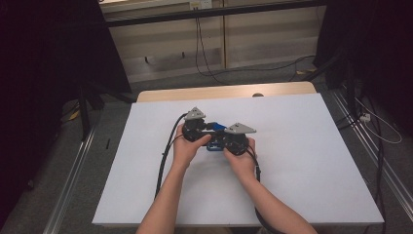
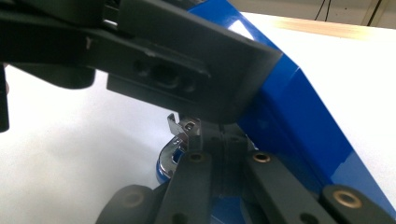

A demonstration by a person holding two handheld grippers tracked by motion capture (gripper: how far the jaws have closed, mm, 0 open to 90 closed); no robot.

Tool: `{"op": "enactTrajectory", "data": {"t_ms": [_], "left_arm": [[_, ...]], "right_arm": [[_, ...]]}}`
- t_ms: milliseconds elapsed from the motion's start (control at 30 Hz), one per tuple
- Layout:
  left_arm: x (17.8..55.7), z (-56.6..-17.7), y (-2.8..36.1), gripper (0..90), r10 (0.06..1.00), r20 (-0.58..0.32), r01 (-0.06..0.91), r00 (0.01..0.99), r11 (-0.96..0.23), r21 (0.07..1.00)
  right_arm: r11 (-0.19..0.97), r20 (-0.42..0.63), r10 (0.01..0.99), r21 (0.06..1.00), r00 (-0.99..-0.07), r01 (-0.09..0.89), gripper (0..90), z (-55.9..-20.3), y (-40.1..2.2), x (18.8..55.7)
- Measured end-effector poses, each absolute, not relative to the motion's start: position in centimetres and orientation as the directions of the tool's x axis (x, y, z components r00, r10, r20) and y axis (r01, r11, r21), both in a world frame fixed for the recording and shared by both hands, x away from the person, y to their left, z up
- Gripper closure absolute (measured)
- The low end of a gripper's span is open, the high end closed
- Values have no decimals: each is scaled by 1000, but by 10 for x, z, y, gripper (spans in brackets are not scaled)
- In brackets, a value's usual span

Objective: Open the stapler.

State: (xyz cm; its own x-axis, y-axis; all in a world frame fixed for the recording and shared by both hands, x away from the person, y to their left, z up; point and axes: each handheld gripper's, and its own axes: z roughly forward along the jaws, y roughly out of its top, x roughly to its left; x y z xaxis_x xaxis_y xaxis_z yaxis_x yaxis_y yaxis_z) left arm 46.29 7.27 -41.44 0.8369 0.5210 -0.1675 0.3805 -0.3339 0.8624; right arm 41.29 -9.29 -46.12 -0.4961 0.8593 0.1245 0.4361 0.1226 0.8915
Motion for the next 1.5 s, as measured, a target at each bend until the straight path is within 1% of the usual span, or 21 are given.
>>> {"op": "enactTrajectory", "data": {"t_ms": [300,400,500,600,733,833,967,1167,1267,1333,1500], "left_arm": [[464,-415,77,538,519,-189,399,834,-329,856],[465,-414,81,523,518,-210,411,829,-309,858],[464,-412,83,499,518,-198,401,832,-317,859],[464,-408,87,501,514,-208,400,832,-297,867],[464,-403,97,521,523,-194,392,830,-301,869],[465,-402,104,570,538,-187,388,822,-289,875],[466,-404,110,662,557,-152,383,816,-325,865],[469,-425,107,814,567,-147,409,811,-368,835],[469,-429,104,883,557,-139,405,819,-389,828],[468,-429,103,900,551,-134,401,824,-399,824],[467,-431,99,900,542,-126,400,831,-425,812]], "right_arm": [[124,116,864,895,-490,429,900,-463,-91,412],[126,105,867,900,-486,418,900,-463,-90,412],[123,102,870,903,-483,412,900,-462,-90,412],[128,97,869,903,-485,410,900,-462,-90,412],[128,99,869,903,-486,411,900,-461,-90,412],[128,97,869,903,-485,410,900,-461,-91,412],[120,107,870,901,-482,417,900,-461,-91,411],[133,96,869,899,-485,417,900,-460,-91,412],[134,97,868,899,-486,417,900,-460,-91,411],[142,88,867,900,-490,413,900,-461,-91,411],[137,95,868,898,-488,418,900,-461,-91,411]]}}
